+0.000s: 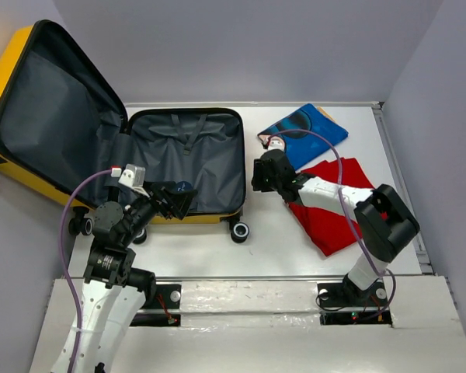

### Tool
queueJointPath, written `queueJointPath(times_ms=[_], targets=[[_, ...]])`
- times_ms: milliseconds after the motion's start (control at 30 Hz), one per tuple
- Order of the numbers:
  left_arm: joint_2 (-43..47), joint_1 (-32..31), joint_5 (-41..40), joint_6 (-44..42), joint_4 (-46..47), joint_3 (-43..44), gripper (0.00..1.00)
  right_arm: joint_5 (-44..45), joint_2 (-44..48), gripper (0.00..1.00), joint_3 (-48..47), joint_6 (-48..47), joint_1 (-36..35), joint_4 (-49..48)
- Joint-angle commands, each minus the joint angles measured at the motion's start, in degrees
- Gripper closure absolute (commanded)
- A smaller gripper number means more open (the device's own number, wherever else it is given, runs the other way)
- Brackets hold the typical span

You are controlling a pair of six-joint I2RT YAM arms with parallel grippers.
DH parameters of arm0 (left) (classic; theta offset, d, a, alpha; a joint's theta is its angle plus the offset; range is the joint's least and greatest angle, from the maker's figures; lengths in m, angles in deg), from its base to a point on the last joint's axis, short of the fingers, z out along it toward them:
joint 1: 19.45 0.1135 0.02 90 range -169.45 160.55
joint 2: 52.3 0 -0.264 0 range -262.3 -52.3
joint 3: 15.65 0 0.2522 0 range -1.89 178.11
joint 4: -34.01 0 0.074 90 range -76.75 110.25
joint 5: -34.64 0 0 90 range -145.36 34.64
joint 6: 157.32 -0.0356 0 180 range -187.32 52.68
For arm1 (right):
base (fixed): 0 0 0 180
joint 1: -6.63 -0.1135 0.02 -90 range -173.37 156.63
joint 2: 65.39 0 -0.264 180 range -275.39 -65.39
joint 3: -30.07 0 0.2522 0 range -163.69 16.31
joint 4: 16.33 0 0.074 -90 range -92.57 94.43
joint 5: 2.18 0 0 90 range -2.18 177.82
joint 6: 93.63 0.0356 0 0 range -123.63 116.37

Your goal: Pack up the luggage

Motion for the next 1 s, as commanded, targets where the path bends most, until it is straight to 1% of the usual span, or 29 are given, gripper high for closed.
queueJointPath(times_ms=[0, 200, 367, 533, 567, 667, 733, 800, 867, 967], targets=[[0.6, 0.4, 1.6, -0.3, 2.0, 0.0, 0.01, -3.1, -5.0, 0.56, -1.3, 3.6, 1.2, -9.4], [1.3, 0.4, 1.8, -0.2, 2.1, 0.0, 0.01, -5.2, -11.4, 0.57, -2.1, 4.9, 1.2, -13.9], [1.5, 0.4, 2.1, -0.2, 2.2, -0.1, 0.01, -6.5, -14.3, 0.57, -2.4, 6.1, 1.2, -17.0], [1.6, 0.4, 2.6, -0.1, 2.5, -0.2, 0.01, -5.7, -15.3, 0.57, -1.7, 5.5, 1.2, -16.9], [1.7, 0.4, 2.6, 0.0, 2.5, -0.2, 0.01, -5.4, -15.5, 0.57, -1.6, 5.0, 1.2, -16.1], [2.0, 0.4, 2.6, 0.0, 2.5, -0.2, 0.01, -3.2, -16.9, 0.65, -3.2, 2.1, 0.6, -11.7], [2.3, 0.4, 2.6, -0.2, 2.5, -0.2, 0.01, 0.6, -17.6, 0.67, -5.1, -0.2, -0.8, -8.1], [2.8, 0.4, 2.6, -0.1, 2.5, -0.1, 0.01, 5.0, -18.3, 0.74, -6.4, -1.2, -2.7, -2.6], [3.5, 0.4, 2.6, -0.3, 2.5, -0.1, 0.01, 7.9, -18.6, 0.74, -8.3, -1.2, -4.0, 3.9], [4.5, 0.4, 2.6, -0.4, 2.5, 0.0, 0.01, 11.5, -18.5, 0.75, -8.6, -0.5, -4.0, 7.7]])
